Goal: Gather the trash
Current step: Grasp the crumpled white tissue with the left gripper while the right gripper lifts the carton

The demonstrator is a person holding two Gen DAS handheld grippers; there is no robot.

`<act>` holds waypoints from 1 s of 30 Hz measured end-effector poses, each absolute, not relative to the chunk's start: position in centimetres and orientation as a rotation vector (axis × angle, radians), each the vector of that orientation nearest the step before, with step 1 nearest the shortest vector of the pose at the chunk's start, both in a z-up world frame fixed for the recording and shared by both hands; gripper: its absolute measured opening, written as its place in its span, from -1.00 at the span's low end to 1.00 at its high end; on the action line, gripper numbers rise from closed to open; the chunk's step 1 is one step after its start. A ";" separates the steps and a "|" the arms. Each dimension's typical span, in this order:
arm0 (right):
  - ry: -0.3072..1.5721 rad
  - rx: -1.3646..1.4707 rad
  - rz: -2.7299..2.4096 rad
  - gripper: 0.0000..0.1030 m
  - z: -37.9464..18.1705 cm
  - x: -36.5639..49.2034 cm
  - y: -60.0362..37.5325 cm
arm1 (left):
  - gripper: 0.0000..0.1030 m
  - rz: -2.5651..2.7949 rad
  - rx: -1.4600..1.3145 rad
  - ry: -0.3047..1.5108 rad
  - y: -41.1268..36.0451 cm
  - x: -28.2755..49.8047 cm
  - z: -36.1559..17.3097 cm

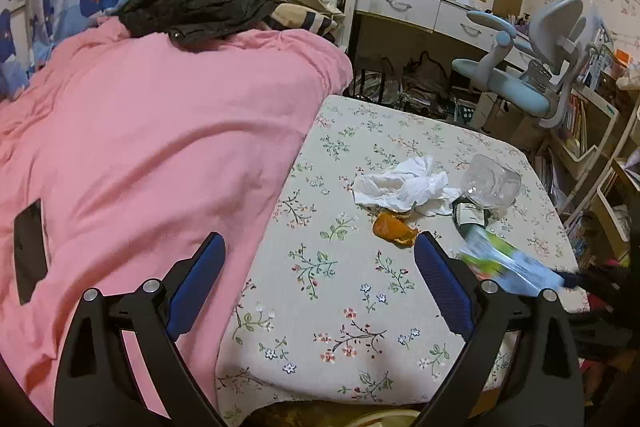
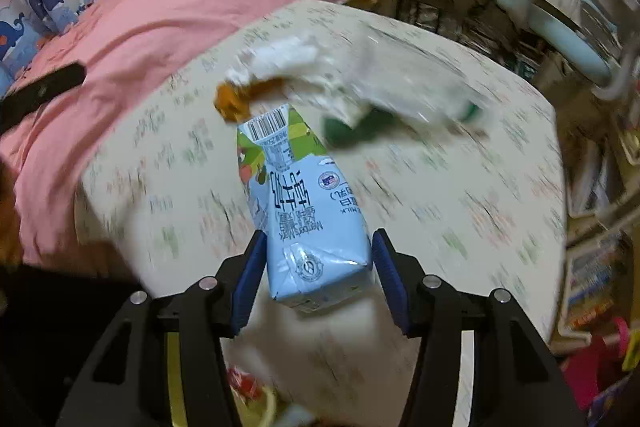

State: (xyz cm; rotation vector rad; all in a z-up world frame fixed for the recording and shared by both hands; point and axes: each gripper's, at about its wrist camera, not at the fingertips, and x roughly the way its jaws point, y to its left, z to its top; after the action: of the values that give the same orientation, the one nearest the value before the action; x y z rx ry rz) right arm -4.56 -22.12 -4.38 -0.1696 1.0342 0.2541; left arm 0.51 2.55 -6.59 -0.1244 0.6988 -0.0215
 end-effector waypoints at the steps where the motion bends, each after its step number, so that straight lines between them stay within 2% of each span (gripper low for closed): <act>1: 1.045 -0.150 0.244 0.03 -4.4 -5.3 -23.0 | 0.78 -0.023 -0.124 0.707 2.5 0.5 -6.8; 4: 1.066 -0.075 0.191 0.05 -5.0 -7.0 -25.6 | 0.78 -0.031 -0.105 0.726 2.1 0.6 -7.2; 5: 1.070 -0.063 0.185 0.09 -5.1 -7.3 -25.9 | 0.78 -0.037 -0.097 0.733 1.8 0.6 -7.4; 8: 1.063 -0.055 0.177 0.37 -5.2 -7.1 -26.1 | 0.78 -0.071 -0.054 0.755 0.8 0.8 -8.0; 12: 1.040 -0.081 0.177 0.44 -4.8 -5.9 -25.5 | 0.78 -0.105 0.024 0.777 -0.9 1.6 -8.6; 30: 1.083 -0.043 0.184 0.45 -6.7 -3.3 -26.4 | 0.78 -0.227 0.214 0.811 -8.7 12.7 -11.9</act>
State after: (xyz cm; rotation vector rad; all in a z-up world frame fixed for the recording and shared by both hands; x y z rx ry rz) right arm -3.27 -26.39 -6.74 -0.0427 1.0834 0.1845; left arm 12.69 -8.71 -11.86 0.2136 0.8109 -0.2274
